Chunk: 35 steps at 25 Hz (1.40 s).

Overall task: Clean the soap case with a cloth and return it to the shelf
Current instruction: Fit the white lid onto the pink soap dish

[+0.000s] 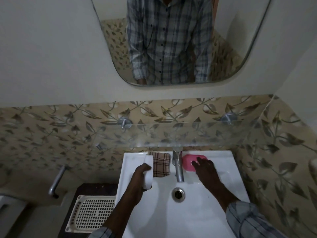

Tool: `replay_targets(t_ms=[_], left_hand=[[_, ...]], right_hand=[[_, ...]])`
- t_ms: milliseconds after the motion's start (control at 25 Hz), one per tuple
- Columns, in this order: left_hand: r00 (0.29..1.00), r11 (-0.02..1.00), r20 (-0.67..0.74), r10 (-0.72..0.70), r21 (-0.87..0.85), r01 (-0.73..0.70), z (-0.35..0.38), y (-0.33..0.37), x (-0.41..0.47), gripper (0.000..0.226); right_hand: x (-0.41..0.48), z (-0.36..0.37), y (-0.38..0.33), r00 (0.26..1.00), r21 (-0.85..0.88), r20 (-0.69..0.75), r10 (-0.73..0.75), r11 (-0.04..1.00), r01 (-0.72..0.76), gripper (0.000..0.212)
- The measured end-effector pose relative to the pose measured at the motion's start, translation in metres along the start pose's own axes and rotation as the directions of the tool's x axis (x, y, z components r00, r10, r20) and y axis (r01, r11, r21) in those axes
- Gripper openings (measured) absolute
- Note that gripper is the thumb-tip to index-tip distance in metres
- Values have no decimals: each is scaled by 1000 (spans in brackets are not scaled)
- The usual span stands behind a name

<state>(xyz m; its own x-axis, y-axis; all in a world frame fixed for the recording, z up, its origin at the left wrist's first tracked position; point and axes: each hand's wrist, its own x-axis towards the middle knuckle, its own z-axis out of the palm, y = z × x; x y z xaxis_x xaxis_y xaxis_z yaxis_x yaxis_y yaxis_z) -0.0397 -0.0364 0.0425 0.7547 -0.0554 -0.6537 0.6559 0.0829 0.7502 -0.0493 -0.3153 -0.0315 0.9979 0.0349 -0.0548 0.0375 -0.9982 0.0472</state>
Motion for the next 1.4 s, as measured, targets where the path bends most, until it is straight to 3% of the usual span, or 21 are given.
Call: replay_targets(t_ms=[120,280,400,480,560,600,680,960,1080,1240,1400], left_hand=[[998,997,63,19,-70,-14,-1,-3,0,46],[995,993,97,12,-122,0,2,-4,0,40],[989,994,141,30,-113,-14,5,-3,-7,40],[976,989,204,81,-136,-54,4,-5,-11,46],[960,990,255,117,-107,-92,3,-7,-14,55],[953,991,276,125,-72,-109,2,-8,-16,58],[937,991,323,135,-25,-134,4,-9,-20,58],[905,983,385,181,-54,-173,16,-18,-31,59],[897,981,396,194,-87,-174,16,-16,-34,64],[892,981,409,193,-109,-163,16,-15,-32,63],[898,982,398,187,-109,-156,15,-15,-31,59]], right_hand=[[9,8,12,977,-2,201,74,997,-75,61],[11,-5,23,976,16,210,60,998,-65,92],[-15,-19,19,943,251,179,281,913,-320,104],[-38,-32,9,921,587,176,346,714,-381,87],[-61,-48,-6,924,879,195,328,360,-313,78],[-72,-57,-17,929,930,212,304,229,-287,79],[-84,-71,-42,945,959,249,210,85,-271,83],[-82,-89,-99,962,963,268,51,8,-269,85],[-81,-86,-104,963,964,264,59,19,-265,88],[-77,-85,-108,960,963,267,84,8,-268,69],[-75,-83,-109,959,962,272,77,-3,-273,65]])
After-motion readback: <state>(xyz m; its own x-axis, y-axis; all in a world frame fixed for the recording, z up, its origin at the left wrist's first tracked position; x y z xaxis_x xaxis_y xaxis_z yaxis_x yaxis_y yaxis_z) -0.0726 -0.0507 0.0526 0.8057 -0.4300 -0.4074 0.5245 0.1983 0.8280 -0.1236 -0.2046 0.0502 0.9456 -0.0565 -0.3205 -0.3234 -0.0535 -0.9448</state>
